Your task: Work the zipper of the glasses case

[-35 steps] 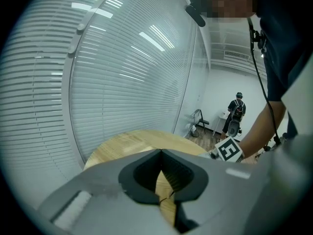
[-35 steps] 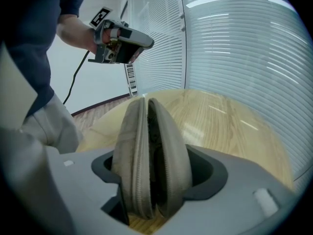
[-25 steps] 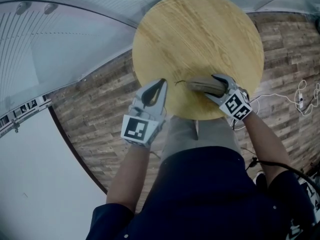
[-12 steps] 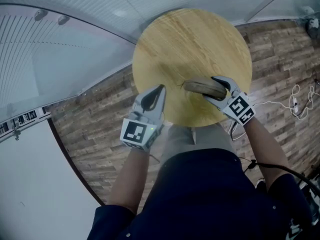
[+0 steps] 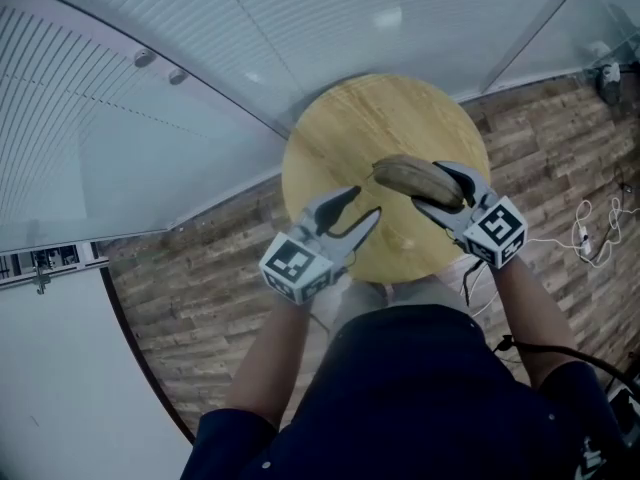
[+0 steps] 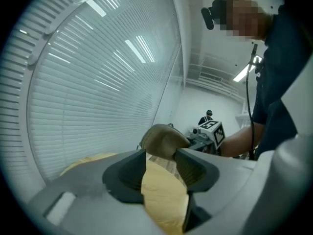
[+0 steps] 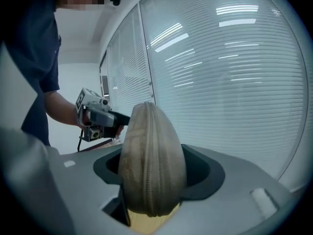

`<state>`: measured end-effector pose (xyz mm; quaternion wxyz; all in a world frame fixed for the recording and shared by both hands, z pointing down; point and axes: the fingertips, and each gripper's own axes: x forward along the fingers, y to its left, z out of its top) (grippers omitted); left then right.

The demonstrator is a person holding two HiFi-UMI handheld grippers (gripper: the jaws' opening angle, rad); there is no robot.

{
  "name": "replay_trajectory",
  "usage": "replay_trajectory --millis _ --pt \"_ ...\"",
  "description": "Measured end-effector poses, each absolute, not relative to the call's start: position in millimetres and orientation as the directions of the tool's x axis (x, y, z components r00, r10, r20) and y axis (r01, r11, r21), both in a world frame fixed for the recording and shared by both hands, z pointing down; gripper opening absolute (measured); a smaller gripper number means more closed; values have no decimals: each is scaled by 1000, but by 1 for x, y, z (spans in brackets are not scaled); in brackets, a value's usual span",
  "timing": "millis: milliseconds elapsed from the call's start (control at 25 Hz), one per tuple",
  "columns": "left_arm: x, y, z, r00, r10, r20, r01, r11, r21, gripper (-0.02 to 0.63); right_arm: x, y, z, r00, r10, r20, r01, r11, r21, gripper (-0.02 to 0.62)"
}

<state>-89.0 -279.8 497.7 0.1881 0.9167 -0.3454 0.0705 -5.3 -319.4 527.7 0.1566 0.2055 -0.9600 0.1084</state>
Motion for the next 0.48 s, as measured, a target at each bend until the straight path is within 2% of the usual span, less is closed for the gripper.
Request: replay_trajectory --millis 160,320,480 --pt "-69 -277 478 807 -555 200 -588 -726 356 234 1 -325 487 -876 -403 266 -452 878 -159 304" --pt "-41 -267 452 888 -450 97 -446 -788 424 321 0 -318 445 -896 -403 188 -435 880 -189 304" --pt "-34 -260 422 918 -397 -17 -347 -823 450 348 -8 -305 409 -919 -381 101 -394 894 -212 304"
